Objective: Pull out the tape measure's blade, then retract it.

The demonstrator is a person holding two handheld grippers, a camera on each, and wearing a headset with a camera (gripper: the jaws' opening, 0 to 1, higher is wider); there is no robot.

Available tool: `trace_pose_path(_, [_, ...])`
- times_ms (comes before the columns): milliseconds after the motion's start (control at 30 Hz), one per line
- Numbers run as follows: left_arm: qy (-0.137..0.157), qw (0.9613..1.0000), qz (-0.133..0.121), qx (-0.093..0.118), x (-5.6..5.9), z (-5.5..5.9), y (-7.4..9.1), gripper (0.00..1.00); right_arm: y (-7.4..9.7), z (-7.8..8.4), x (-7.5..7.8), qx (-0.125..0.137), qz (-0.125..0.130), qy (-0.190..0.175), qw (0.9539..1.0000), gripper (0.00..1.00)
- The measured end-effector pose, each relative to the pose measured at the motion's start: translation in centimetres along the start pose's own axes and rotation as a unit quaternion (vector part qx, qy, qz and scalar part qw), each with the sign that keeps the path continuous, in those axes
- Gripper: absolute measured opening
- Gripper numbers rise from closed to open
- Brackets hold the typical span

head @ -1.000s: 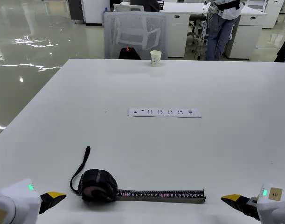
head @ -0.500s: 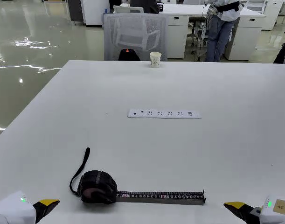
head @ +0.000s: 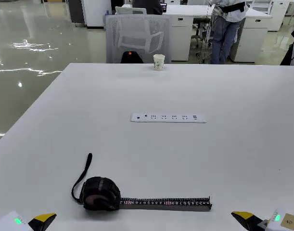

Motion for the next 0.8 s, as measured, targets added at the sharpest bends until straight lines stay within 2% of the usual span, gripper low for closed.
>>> trace_pose_path(233, [0.006, 0.9998, -0.014, 0.009, 0.4, 0.0, 0.2, 0.94, 0.1, -0.2, -0.5, 0.008, 0.013, -0.017, 0.9997, 0.86])
trace_pose_path(467, [0.011, 0.9997, -0.016, 0.014, 1.0, -0.1, 0.2, 0.95, 0.1, -0.2, -1.1, 0.004, 0.027, -0.025, 0.9993, 0.88])
trace_pose_path(800, [0.016, 0.9993, -0.029, 0.019, 1.8, -0.3, 0.2, 0.99, 0.1, -0.5, -1.9, 0.011, 0.032, -0.032, 0.9989, 0.93])
Point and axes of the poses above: the centre of the closed fingertips' face, and the gripper's own axes: y roughly backward along the fingers, x roughly to its right, z roughly out of its underside, the point moved 6 cm from there along y, roughly backward along the fingers, and after that the axes turned 5 degrees about -x, right-handed, at the moved point
